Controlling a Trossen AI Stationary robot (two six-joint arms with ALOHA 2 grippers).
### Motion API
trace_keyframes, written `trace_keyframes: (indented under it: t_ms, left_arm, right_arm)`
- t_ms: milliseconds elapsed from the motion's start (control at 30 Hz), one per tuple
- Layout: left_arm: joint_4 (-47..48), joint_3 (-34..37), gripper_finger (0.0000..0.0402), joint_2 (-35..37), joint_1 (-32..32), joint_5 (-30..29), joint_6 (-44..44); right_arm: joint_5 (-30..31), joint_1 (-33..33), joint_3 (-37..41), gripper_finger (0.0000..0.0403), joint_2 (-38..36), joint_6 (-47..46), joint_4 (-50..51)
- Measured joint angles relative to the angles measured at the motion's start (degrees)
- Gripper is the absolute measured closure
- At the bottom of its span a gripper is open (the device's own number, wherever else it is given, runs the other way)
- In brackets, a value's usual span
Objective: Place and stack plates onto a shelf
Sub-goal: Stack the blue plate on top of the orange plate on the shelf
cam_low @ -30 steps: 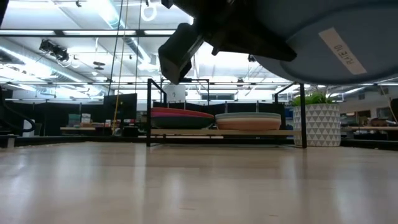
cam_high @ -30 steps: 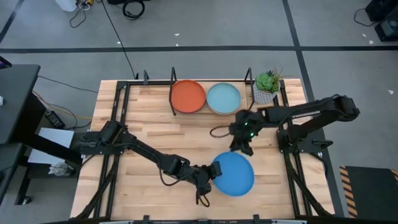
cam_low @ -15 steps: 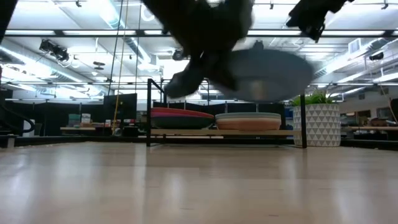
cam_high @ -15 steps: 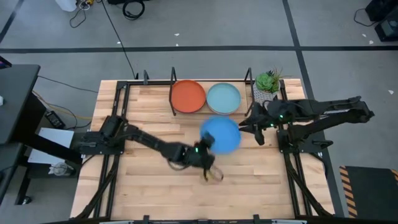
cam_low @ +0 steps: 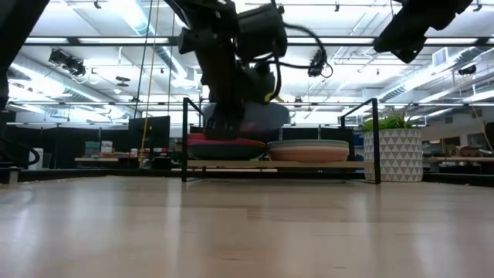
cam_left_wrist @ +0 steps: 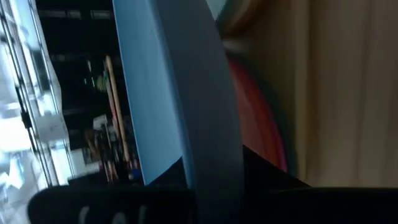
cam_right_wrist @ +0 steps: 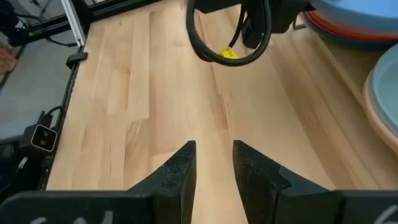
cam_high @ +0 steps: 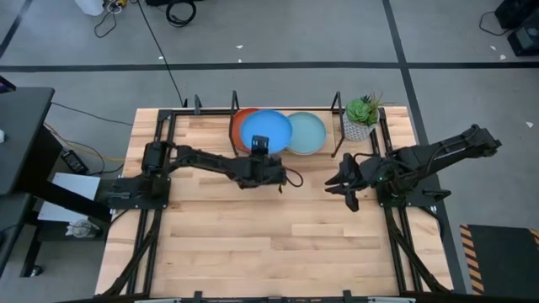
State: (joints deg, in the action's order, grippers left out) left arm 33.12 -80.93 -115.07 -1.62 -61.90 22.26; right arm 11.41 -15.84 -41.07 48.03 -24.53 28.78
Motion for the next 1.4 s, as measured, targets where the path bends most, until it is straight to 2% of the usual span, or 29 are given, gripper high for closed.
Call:
trace_keyframes:
  t_ms: [300, 467, 667, 733, 800, 1000, 1267, 1400]
  left_arm:
    - [5.06, -0.02, 0.0339, -0.01, 0.98, 0.19, -4.84]
    - [8.71, -0.58, 0.0297, -0.06, 1.79, 1.02, -10.09]
    - [15.92, -6.75, 0.0233, -0.07, 3.94, 11.91, -19.43]
    - [18.59, -9.09, 0.022, -0.07, 4.21, 13.24, -21.46]
    - [21.2, -11.16, 0.0214, -0.04, 4.06, 13.9, -23.06]
    - [22.99, -16.32, 0.0218, -0.04, 2.74, 24.17, -24.76]
    - [22.44, -13.03, 0.023, -0.44, 3.42, 21.42, -24.14]
    - [24.47, -11.33, 0.023, -0.44, 4.55, 16.08, -24.27]
  right_arm:
    - [1.19, -0.63, 0.03, 0.0291, 0.17, 1.08, -1.15]
    - [1.19, -0.63, 0.05, 0.0291, 0.44, 1.13, -1.29]
    - [1.19, -0.63, 0.05, 0.0291, 0.44, 1.77, -2.18]
    - [1.17, -0.63, 0.05, 0.0291, 0.44, 1.98, -2.16]
    - [1.15, -0.65, 0.05, 0.0291, 0.44, 2.01, -2.14]
    - [0.97, -0.65, 0.05, 0.0291, 0.44, 2.2, -2.14]
    - [1.0, -1.27, 0.05, 0.0291, 0.44, 2.2, -2.14]
    - [1.76, -1.33, 0.05, 0.0291, 0.44, 2.22, -2.11]
